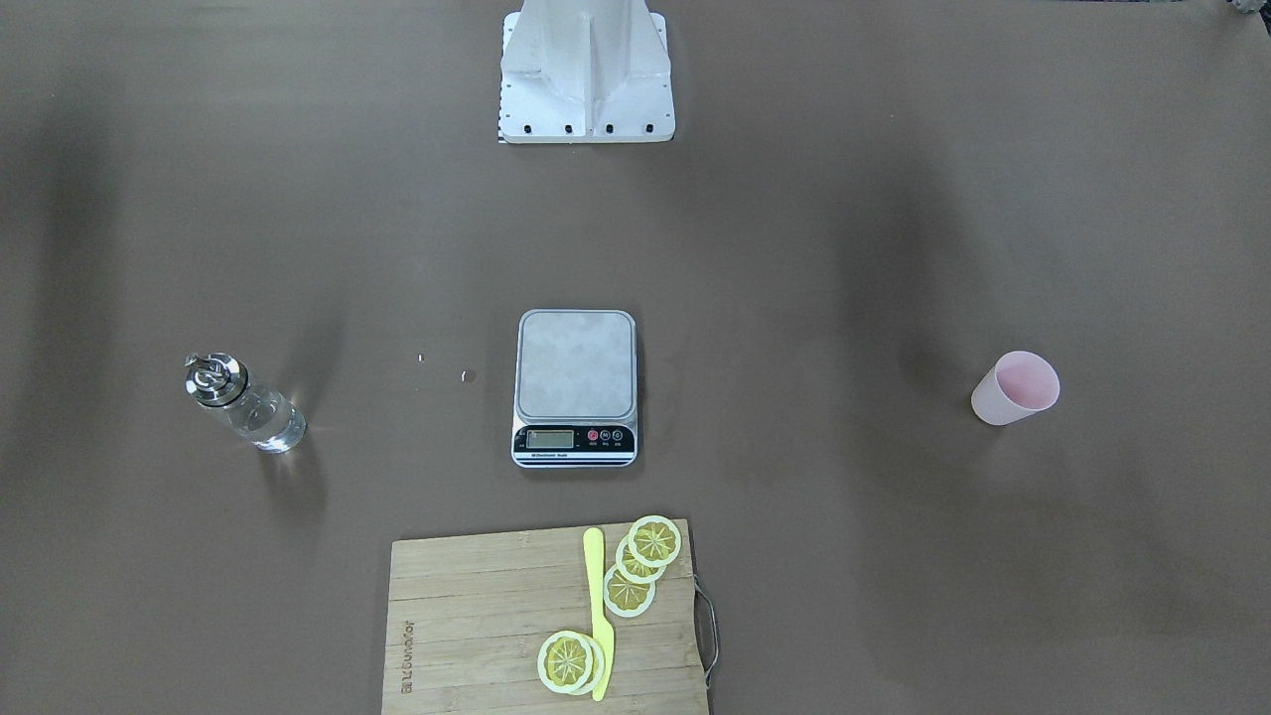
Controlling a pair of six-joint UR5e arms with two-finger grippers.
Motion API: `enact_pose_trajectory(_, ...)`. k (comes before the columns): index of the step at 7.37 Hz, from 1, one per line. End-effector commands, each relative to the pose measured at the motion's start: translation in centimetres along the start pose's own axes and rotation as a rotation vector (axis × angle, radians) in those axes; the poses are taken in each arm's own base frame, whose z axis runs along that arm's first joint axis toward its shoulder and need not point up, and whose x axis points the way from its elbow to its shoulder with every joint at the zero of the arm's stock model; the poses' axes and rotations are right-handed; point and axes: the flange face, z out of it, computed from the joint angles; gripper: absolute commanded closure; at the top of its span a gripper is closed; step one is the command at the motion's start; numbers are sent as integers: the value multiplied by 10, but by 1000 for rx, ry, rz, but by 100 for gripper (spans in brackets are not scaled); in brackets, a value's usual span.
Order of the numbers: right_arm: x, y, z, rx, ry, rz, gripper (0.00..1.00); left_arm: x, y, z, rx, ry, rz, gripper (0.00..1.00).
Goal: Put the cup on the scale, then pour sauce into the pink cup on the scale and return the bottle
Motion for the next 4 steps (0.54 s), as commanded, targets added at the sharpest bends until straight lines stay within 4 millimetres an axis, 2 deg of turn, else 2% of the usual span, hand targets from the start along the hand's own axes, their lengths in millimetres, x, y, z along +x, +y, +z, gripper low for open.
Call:
enact_pose_trajectory(1,-3,-1,3,-6,4,-11,0,-1,3,2,8,7,7,1)
enact_pose_trajectory(4,-5,-2,2,10,-1,-18,0,-1,3,2,8,5,7,1)
